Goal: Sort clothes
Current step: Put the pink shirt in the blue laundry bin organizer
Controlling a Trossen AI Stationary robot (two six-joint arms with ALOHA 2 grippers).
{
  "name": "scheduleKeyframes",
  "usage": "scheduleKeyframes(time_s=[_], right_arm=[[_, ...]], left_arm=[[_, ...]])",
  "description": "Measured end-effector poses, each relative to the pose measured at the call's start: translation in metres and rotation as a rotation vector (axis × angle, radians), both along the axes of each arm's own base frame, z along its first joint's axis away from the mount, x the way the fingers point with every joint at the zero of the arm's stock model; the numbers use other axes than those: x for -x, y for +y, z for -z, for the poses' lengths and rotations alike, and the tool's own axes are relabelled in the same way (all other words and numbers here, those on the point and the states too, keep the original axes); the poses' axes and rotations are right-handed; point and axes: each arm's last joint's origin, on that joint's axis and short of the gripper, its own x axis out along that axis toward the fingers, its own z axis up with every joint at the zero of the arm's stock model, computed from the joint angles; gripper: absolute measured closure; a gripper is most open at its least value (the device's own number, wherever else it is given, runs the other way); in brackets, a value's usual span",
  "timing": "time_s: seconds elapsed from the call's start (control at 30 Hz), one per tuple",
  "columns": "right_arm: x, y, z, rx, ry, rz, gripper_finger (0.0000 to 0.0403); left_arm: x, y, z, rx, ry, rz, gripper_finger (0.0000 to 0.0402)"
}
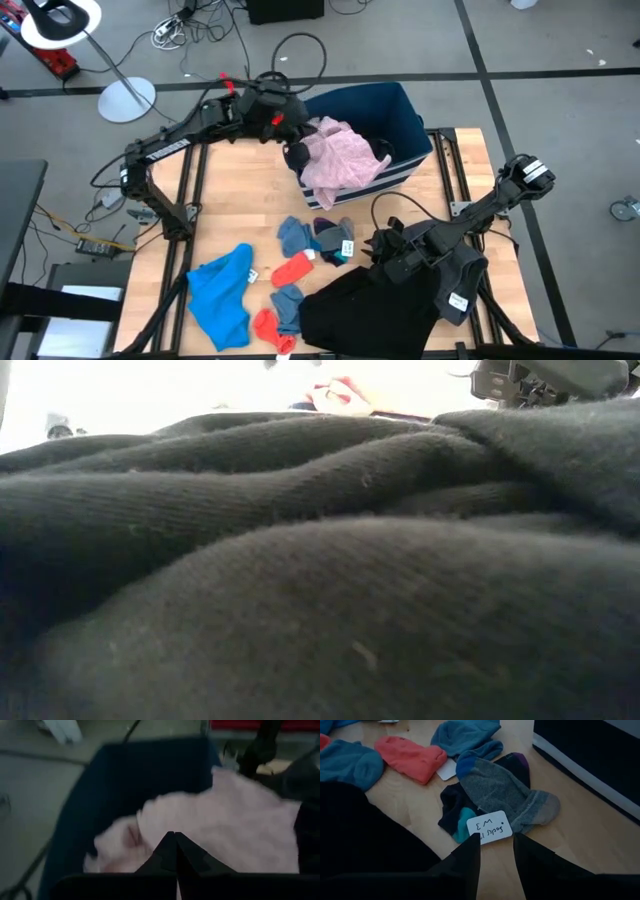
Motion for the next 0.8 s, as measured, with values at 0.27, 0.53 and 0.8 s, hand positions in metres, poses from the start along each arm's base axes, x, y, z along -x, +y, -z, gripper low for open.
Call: scheduleKeyframes(time_s=[0.27, 0.53, 0.8], right_arm=[[0.0, 0.0, 0.0, 0.0, 0.0, 0.0, 0.0285], [0.0, 0.0, 0.0, -0.001, -0.001, 0.0, 0.0285], [0.0, 0.0, 0.0, -0.001, -0.002, 0.0, 0.0285]], left_arm=[[0.0, -0.002, 0.016, 0.136, 0.114, 0.02, 0.0401], [-0.03, 0.014, 0.05, 0.227, 0.193, 0.009, 0.0401], [-0.067, 0.045, 0.108, 0.285, 0.333, -0.046, 0.0401]])
